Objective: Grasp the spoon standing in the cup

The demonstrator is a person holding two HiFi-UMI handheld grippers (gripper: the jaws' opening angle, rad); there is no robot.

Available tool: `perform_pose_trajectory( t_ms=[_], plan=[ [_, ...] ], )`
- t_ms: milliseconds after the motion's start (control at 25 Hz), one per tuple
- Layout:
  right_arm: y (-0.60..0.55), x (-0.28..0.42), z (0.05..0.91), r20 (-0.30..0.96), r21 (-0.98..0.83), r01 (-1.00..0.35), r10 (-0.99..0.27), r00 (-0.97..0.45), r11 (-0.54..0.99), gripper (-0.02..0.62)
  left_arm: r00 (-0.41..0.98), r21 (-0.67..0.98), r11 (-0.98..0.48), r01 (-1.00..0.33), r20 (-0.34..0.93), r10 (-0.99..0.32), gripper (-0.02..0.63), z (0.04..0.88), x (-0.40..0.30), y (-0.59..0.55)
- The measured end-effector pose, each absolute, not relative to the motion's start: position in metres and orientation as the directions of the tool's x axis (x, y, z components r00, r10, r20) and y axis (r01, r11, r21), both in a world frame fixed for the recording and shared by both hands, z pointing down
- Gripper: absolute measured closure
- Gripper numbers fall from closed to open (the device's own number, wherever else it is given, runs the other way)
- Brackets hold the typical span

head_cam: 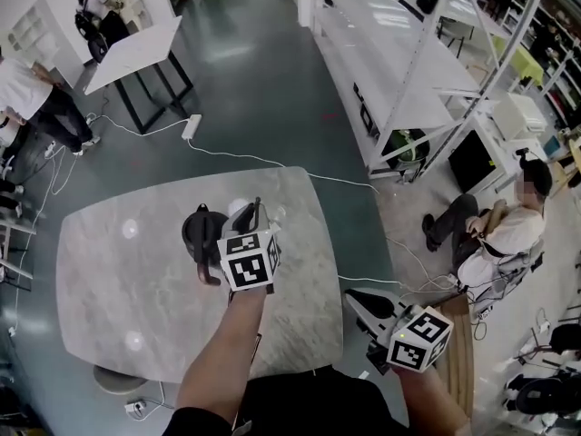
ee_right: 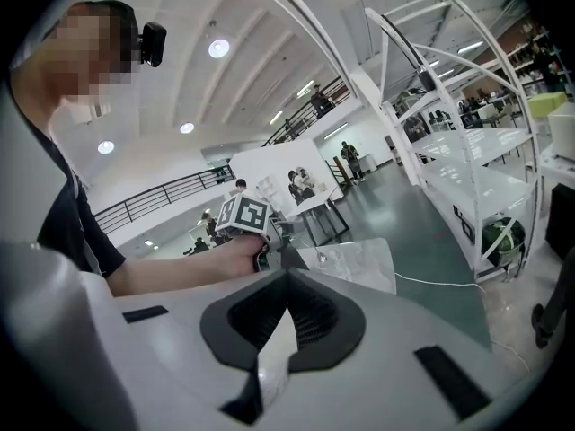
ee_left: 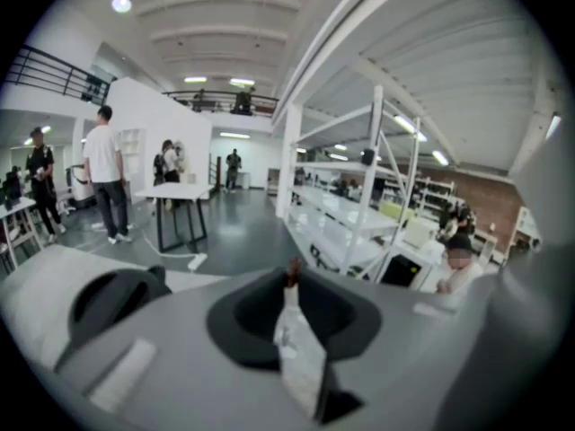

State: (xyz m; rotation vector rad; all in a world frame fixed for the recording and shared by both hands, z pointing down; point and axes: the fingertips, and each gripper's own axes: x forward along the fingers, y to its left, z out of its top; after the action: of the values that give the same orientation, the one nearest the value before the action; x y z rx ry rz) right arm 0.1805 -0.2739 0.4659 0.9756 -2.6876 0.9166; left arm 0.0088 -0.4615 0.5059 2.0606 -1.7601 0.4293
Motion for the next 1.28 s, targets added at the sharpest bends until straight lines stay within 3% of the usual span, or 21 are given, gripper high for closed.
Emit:
perform_pose_trajectory(
  t_ms=[560, 960, 1280],
  plan=[
    [-0.264, 0.207, 0.385, 0.104, -0.42, -0.543, -0.556, -0.825, 0.727, 0.601, 0.22, 0.159, -0.174, -0.972, 0.341, -0.914, 0.554, 0.389, -0.005, -0.37],
    [-0.243, 0.191, 0.349, 0.059, -0.289, -0.53, -0.537, -0.841, 0.797, 0.603, 0.303, 0.274, -0.236, -0.932, 0.236, -0.923, 0.555, 0.333, -0.031, -0.31],
    [-0.24, 0.15, 0.326, 0.026, -0.218, -0.549, -0.557, -0.83, 0.807, 0.603, 0.342, 0.231, -0.3, -0.926, 0.171, -0.924, 0.555, 0.301, -0.061, -0.29]
  ],
)
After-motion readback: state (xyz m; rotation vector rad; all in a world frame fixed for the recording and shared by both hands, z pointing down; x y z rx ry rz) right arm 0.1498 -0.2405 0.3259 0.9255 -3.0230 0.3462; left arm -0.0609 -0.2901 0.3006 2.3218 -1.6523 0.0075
